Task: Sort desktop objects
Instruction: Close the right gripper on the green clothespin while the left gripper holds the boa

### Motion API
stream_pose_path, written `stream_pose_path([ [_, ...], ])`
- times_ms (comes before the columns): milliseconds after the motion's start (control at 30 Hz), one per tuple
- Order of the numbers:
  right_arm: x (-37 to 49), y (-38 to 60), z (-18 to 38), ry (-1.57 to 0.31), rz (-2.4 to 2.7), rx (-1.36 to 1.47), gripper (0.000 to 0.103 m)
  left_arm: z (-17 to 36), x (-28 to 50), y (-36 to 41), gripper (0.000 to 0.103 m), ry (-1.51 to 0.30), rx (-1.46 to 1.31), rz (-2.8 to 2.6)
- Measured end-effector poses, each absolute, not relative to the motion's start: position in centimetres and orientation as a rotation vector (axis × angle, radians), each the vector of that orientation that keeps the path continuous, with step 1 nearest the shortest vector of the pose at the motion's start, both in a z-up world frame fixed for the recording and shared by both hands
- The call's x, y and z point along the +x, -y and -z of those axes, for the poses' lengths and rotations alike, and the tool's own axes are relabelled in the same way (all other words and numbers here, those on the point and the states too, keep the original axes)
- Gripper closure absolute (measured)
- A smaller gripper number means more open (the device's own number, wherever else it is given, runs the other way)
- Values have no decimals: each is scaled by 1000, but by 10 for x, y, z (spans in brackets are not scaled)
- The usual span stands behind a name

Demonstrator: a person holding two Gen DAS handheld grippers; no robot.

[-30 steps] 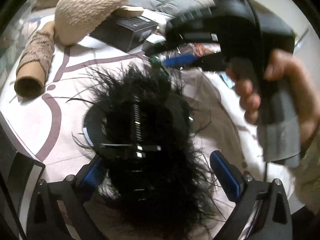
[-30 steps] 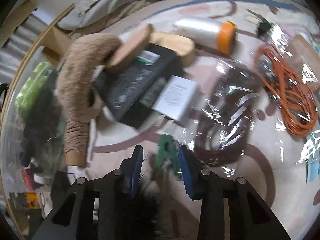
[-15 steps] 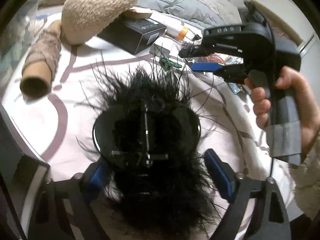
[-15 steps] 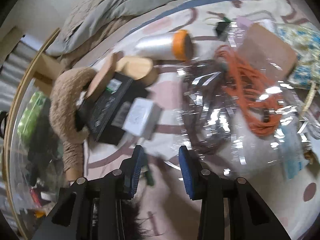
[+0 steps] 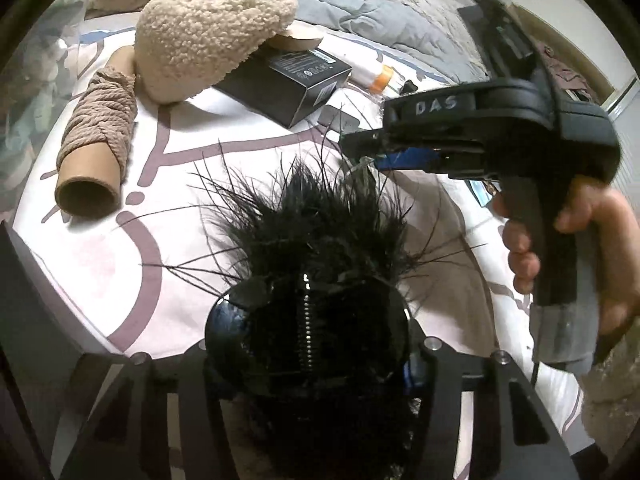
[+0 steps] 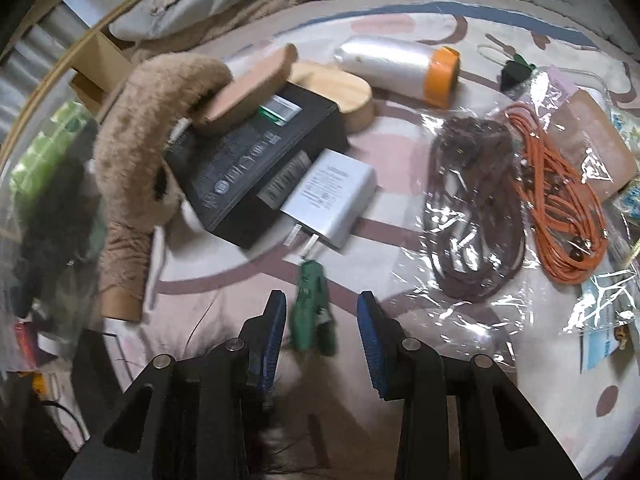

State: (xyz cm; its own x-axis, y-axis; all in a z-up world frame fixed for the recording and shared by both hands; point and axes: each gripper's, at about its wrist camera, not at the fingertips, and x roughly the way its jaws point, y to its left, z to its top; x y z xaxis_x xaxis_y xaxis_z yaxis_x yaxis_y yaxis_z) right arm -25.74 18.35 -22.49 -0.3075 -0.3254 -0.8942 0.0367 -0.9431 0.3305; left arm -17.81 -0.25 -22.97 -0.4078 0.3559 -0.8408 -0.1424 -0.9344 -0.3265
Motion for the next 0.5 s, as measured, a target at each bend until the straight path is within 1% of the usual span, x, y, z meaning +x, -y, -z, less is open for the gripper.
stream_pose_path([
  [67, -255, -184, 224, 338, 2344, 1687, 67, 229, -176, 5, 48, 299, -1524, -2382],
  [100, -253, -183, 223, 315, 2343, 1684, 78, 228, -174, 6, 48, 297, -1527, -2380],
  [167, -249, -180, 223, 285, 2332, 1681, 86, 226, -167, 9, 48, 271, -1530, -2380],
  [300, -235, -176, 222, 211, 2313, 1674, 86, 222, -151, 16, 49, 200, -1528, -2389],
  [500, -205, -181, 216, 189, 2276, 1673, 88, 224, -134, 27, 49, 169, -1524, -2387],
])
